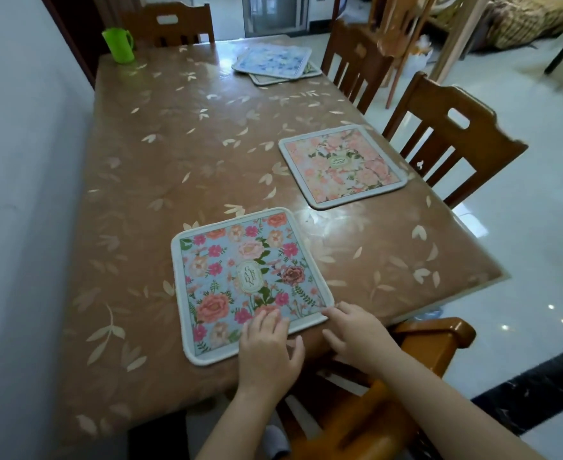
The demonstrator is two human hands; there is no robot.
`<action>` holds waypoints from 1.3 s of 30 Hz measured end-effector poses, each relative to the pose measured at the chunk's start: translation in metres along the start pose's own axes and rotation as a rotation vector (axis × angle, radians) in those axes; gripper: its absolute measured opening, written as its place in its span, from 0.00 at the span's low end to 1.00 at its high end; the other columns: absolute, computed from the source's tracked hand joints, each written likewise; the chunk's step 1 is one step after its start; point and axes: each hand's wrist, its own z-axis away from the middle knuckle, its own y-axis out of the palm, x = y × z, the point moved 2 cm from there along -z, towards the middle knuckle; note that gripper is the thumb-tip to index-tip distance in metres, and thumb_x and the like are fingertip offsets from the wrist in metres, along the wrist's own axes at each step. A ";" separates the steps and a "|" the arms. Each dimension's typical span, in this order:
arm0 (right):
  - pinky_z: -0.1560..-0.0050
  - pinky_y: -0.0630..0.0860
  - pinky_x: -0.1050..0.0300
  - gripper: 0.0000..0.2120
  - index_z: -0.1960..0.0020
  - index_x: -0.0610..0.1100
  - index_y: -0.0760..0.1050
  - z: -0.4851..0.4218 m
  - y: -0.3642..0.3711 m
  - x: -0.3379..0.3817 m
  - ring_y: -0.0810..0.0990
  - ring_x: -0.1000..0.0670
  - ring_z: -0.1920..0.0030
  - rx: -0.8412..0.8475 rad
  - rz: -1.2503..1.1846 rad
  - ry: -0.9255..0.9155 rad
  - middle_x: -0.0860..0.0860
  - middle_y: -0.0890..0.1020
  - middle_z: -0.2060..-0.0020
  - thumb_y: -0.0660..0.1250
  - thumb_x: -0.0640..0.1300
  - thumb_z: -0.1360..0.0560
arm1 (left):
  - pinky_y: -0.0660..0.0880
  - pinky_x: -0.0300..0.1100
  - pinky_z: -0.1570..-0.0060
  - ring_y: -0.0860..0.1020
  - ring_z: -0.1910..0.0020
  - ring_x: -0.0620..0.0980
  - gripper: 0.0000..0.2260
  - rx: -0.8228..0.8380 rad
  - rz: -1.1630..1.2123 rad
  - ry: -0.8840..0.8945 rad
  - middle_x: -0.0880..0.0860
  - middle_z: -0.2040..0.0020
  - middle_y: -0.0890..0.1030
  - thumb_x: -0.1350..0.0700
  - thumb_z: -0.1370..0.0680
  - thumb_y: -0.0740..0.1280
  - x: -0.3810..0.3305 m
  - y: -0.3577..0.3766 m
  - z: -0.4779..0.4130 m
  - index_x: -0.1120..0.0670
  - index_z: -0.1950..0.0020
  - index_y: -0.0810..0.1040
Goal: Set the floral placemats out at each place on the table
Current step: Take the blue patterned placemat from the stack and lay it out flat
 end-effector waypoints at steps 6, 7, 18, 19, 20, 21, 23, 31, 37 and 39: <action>0.33 0.63 0.48 0.21 0.32 0.50 0.63 0.012 -0.039 -0.039 0.65 0.49 0.33 -0.157 0.078 -0.041 0.50 0.70 0.33 0.58 0.52 0.24 | 0.71 0.57 0.42 0.77 0.43 0.56 0.18 -0.034 -0.088 0.105 0.55 0.45 0.81 0.48 0.31 0.69 -0.061 0.002 -0.017 0.55 0.44 0.78; 0.33 0.62 0.48 0.21 0.32 0.50 0.62 0.015 -0.045 -0.047 0.64 0.49 0.32 -0.170 0.077 -0.036 0.50 0.69 0.32 0.58 0.52 0.24 | 0.72 0.57 0.43 0.77 0.44 0.56 0.18 -0.045 -0.085 0.120 0.56 0.46 0.81 0.48 0.31 0.70 -0.073 0.004 -0.020 0.55 0.44 0.78; 0.35 0.67 0.41 0.20 0.36 0.47 0.70 0.051 -0.107 -0.173 0.70 0.45 0.35 -0.355 -0.059 0.027 0.47 0.75 0.37 0.65 0.48 0.27 | 0.71 0.59 0.43 0.76 0.41 0.56 0.18 -0.097 -0.055 0.242 0.55 0.42 0.80 0.48 0.30 0.69 -0.219 0.029 -0.076 0.54 0.43 0.78; 0.37 0.69 0.40 0.19 0.37 0.46 0.72 0.054 -0.111 -0.186 0.72 0.44 0.37 -0.373 -0.074 0.035 0.46 0.76 0.38 0.66 0.47 0.27 | 0.71 0.58 0.44 0.76 0.41 0.56 0.18 -0.096 -0.067 0.255 0.55 0.43 0.80 0.48 0.31 0.71 -0.231 0.034 -0.081 0.53 0.43 0.79; 0.39 0.70 0.39 0.19 0.38 0.45 0.73 0.056 -0.115 -0.199 0.73 0.43 0.38 -0.391 -0.087 0.044 0.45 0.77 0.39 0.68 0.46 0.28 | 0.71 0.58 0.44 0.76 0.41 0.55 0.19 -0.097 -0.075 0.268 0.55 0.43 0.80 0.49 0.32 0.72 -0.244 0.038 -0.085 0.53 0.44 0.79; 0.41 0.72 0.39 0.19 0.40 0.44 0.74 0.059 -0.119 -0.212 0.74 0.43 0.39 -0.410 -0.096 0.054 0.45 0.78 0.41 0.69 0.45 0.29 | 0.72 0.58 0.44 0.76 0.42 0.55 0.19 -0.101 -0.080 0.281 0.55 0.43 0.81 0.49 0.33 0.73 -0.256 0.043 -0.089 0.53 0.44 0.79; 0.44 0.74 0.38 0.19 0.41 0.43 0.75 0.066 -0.126 -0.239 0.76 0.42 0.41 -0.439 -0.109 0.078 0.44 0.79 0.42 0.71 0.44 0.31 | 0.72 0.59 0.44 0.77 0.42 0.56 0.19 -0.116 -0.076 0.311 0.55 0.43 0.81 0.50 0.33 0.73 -0.281 0.052 -0.097 0.54 0.45 0.79; 0.47 0.75 0.46 0.19 0.43 0.42 0.76 0.093 -0.158 -0.339 0.79 0.43 0.47 -0.542 -0.071 0.185 0.44 0.81 0.47 0.73 0.43 0.33 | 0.69 0.59 0.43 0.76 0.41 0.56 0.17 -0.124 -0.020 0.423 0.56 0.42 0.80 0.50 0.30 0.69 -0.376 0.087 -0.127 0.55 0.43 0.78; 0.49 0.76 0.44 0.20 0.45 0.41 0.77 0.107 -0.177 -0.388 0.80 0.41 0.48 -0.604 -0.055 0.263 0.42 0.82 0.48 0.74 0.42 0.35 | 0.68 0.57 0.42 0.76 0.41 0.55 0.18 -0.082 0.028 0.492 0.55 0.42 0.79 0.49 0.30 0.64 -0.431 0.106 -0.154 0.55 0.43 0.78; 0.50 0.76 0.44 0.19 0.45 0.41 0.77 0.107 -0.184 -0.403 0.80 0.41 0.48 -0.621 -0.053 0.296 0.42 0.82 0.48 0.74 0.42 0.35 | 0.69 0.57 0.42 0.76 0.41 0.56 0.18 -0.066 0.038 0.524 0.56 0.42 0.80 0.49 0.30 0.64 -0.447 0.114 -0.164 0.55 0.43 0.78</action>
